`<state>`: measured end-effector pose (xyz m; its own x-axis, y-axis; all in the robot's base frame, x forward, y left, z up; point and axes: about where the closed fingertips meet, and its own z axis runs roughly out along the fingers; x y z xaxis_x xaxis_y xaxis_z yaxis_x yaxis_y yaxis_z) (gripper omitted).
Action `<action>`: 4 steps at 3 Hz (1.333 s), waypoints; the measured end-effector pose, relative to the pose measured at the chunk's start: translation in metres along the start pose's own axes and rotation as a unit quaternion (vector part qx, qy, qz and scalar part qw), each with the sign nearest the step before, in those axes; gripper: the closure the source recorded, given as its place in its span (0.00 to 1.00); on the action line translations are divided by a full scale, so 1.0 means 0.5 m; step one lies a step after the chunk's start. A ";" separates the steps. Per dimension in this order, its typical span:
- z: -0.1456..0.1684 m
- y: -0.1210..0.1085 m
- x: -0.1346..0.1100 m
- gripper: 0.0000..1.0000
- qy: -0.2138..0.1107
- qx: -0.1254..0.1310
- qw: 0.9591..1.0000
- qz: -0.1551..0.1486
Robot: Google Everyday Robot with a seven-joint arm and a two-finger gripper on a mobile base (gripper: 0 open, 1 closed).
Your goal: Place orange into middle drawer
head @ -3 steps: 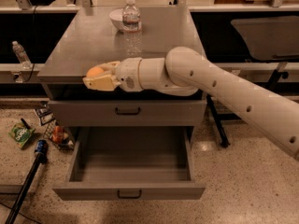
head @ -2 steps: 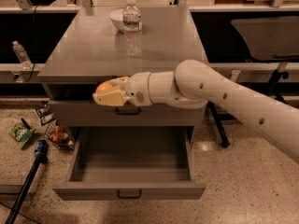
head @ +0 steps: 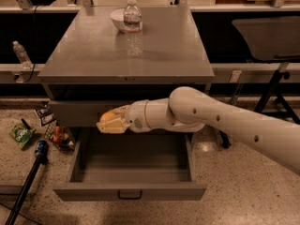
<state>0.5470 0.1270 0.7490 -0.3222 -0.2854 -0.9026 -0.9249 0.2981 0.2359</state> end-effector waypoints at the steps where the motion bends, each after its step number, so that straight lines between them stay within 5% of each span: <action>1: 0.012 -0.003 0.025 1.00 0.000 0.005 1.000 0.014; 3: 0.094 -0.003 0.191 1.00 -0.006 -0.019 0.996 0.085; 4: 0.166 -0.012 0.337 1.00 -0.005 -0.035 0.992 0.117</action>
Offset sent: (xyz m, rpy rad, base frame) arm -0.0130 0.0057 -0.0889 0.0734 0.2006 -0.0926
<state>0.5148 0.1530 0.5655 -0.5286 -0.2059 -0.8236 -0.8366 0.2909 0.4642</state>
